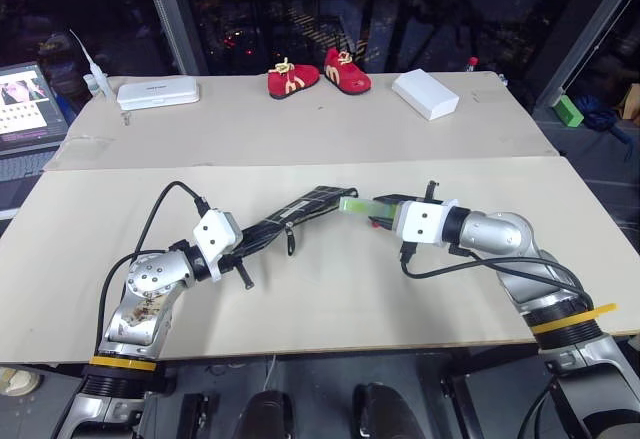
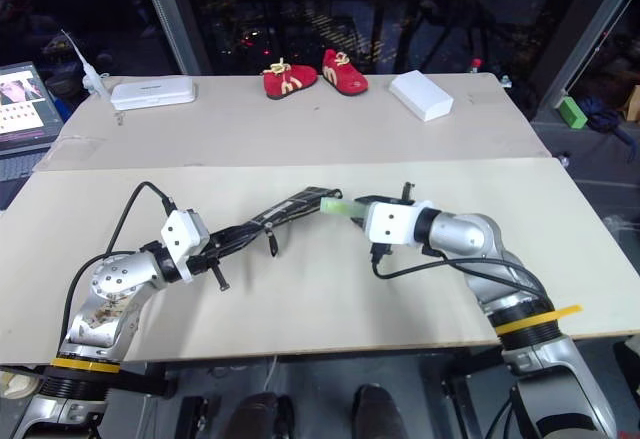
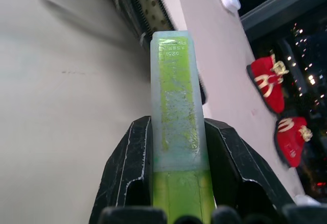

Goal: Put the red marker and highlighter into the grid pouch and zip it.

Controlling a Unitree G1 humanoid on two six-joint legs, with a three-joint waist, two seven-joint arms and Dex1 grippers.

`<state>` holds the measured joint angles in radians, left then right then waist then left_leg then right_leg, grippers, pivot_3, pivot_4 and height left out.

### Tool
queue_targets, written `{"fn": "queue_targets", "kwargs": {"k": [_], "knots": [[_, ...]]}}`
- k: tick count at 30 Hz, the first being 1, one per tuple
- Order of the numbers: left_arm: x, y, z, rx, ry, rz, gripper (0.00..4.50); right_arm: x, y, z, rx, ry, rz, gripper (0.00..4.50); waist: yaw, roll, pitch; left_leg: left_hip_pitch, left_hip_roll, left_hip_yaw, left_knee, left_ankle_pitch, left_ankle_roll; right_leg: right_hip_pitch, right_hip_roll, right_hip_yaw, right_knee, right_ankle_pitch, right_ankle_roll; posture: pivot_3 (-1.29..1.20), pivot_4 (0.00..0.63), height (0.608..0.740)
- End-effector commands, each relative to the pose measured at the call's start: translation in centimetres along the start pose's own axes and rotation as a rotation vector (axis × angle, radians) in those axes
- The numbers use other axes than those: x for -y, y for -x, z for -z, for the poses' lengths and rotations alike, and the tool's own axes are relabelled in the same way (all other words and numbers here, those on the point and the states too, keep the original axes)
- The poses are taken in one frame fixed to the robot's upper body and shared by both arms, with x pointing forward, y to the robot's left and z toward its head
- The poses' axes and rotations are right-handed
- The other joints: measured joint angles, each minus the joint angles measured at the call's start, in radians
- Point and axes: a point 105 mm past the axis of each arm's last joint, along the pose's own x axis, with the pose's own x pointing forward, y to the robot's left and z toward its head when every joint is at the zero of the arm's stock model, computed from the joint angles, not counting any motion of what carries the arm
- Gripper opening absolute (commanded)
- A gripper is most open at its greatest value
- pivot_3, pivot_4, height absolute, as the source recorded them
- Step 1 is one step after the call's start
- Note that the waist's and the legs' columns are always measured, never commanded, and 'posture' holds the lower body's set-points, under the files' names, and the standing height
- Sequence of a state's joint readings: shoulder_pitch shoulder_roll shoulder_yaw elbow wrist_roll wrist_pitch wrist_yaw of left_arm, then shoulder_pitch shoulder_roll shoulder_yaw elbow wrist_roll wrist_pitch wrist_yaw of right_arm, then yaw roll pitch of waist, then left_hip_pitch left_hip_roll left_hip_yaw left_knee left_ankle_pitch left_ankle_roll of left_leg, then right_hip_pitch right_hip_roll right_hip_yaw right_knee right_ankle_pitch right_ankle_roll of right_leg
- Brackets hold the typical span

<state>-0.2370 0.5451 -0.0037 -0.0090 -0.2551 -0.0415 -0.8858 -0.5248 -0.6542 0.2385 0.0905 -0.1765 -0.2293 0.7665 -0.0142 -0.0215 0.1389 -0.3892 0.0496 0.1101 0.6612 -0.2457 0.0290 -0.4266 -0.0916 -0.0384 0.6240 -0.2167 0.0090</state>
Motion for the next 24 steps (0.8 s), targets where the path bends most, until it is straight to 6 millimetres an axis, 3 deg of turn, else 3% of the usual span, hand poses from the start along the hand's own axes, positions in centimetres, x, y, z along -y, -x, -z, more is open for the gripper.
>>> {"fn": "queue_targets", "kwargs": {"k": [1, 11, 24], "knots": [[-0.4, -0.1, -1.2, 0.032, -0.036, 0.000, 0.00, 1.4, 0.0, -0.7, 0.018, 0.021, 0.046, 1.07, 0.000, 0.000, 0.000, 0.000, 0.000, 0.000, 0.000, 0.000, 0.000, 0.000, 0.000, 0.000, 0.000, 0.000, 0.000, 0.00, 0.150, 0.740], [-0.2, -0.2, -1.2, 0.031, -0.044, 0.009, 0.00, 1.7, -0.7, -0.6, 0.020, 0.029, 0.045, 1.07, 0.000, 0.000, 0.000, 0.000, 0.000, 0.000, 0.000, 0.000, 0.000, 0.000, 0.000, 0.000, 0.000, 0.000, 0.000, 0.00, 0.150, 0.740], [0.1, -0.1, -1.3, 0.029, -0.058, 0.014, 0.00, 0.3, -2.9, -1.0, 0.038, 0.096, -0.030, 1.07, 0.000, 0.000, 0.000, 0.000, 0.000, 0.000, 0.000, 0.000, 0.000, 0.000, 0.000, 0.000, 0.000, 0.000, 0.000, 0.00, 0.150, 0.740]]}}
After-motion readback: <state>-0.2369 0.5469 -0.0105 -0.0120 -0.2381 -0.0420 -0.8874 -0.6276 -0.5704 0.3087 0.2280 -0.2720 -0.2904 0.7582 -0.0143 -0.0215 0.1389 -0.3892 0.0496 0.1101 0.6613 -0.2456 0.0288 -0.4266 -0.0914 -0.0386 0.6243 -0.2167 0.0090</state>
